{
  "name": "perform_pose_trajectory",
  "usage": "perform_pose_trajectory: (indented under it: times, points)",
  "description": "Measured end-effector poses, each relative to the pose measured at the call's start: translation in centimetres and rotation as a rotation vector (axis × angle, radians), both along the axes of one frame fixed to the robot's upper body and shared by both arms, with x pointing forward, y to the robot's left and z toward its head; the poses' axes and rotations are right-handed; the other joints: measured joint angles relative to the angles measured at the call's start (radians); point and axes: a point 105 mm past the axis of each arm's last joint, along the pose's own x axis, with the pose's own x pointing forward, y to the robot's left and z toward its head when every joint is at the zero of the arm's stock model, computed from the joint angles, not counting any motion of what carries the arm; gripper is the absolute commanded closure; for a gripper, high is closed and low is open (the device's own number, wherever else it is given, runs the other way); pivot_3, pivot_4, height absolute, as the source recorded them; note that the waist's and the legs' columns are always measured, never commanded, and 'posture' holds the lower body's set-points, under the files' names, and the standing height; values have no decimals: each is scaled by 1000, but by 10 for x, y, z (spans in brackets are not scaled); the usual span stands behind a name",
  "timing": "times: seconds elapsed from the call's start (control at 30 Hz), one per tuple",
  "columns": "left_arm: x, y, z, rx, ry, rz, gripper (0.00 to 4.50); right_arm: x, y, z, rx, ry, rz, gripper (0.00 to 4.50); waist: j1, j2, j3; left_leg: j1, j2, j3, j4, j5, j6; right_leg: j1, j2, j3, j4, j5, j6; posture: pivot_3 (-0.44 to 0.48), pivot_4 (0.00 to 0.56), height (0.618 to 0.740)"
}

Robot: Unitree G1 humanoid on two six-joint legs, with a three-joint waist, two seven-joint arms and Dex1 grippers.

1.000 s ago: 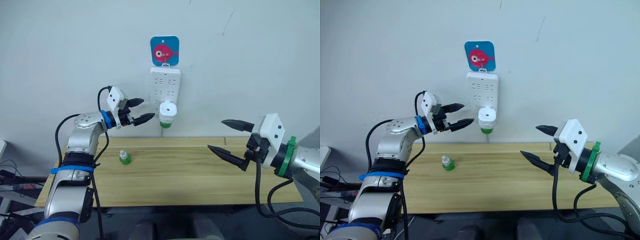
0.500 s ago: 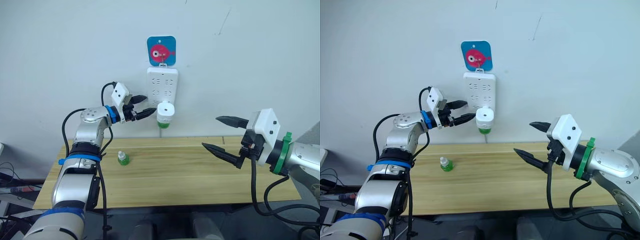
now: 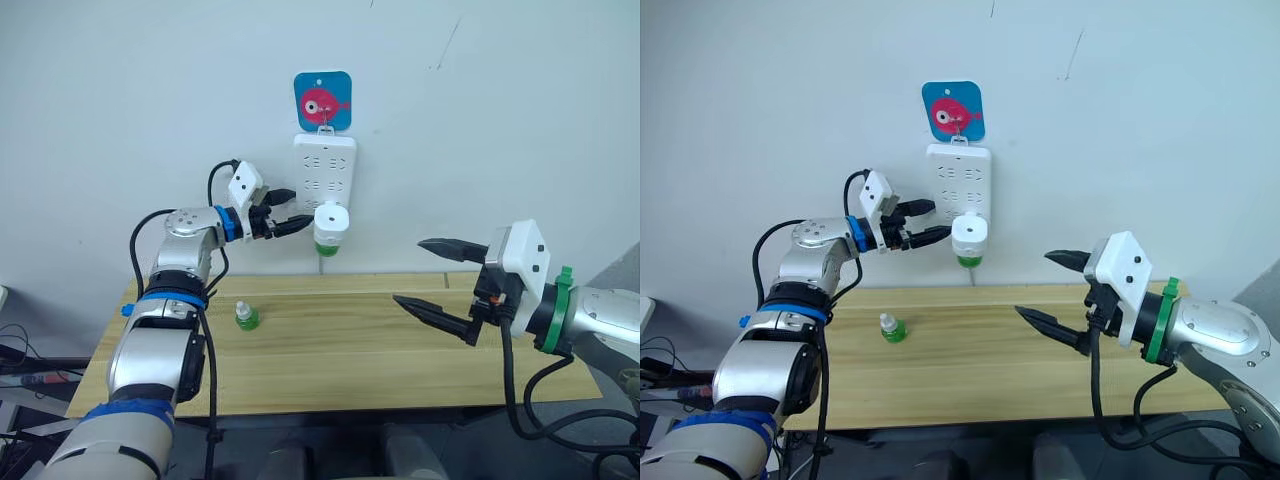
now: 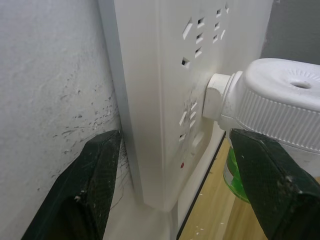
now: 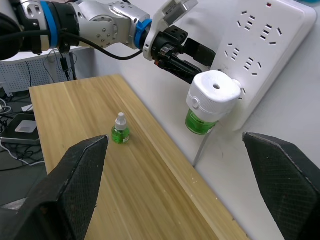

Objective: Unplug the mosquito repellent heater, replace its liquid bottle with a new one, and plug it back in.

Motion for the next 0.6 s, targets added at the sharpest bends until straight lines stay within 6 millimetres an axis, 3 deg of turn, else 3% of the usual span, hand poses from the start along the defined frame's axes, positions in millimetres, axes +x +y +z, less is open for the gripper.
perform_pose_trajectory:
  times: [0.4, 0.53, 0.6]
  points:
    - [-4, -9, 2, 23, 44, -103, 873, -7, 5, -1, 6, 38, 41, 0, -9, -6, 8, -1, 0, 0, 1, 0, 0, 0, 0, 1, -1, -1, 5, -192, 141, 730]
    - [-7, -11, 1, 25, 60, -136, 873, -8, 5, -1, 8, 47, 46, 0, -20, -6, 9, -11, 0, -1, 1, 0, 0, -11, -1, 0, 2, 1, 2, -187, 140, 730]
    - [-7, -13, 1, 22, 63, -146, 1235, -7, 5, -1, 11, 50, 48, 0, -21, -6, 9, -15, 0, -1, 1, 0, 0, -14, -1, 0, 2, 2, 2, -185, 140, 730]
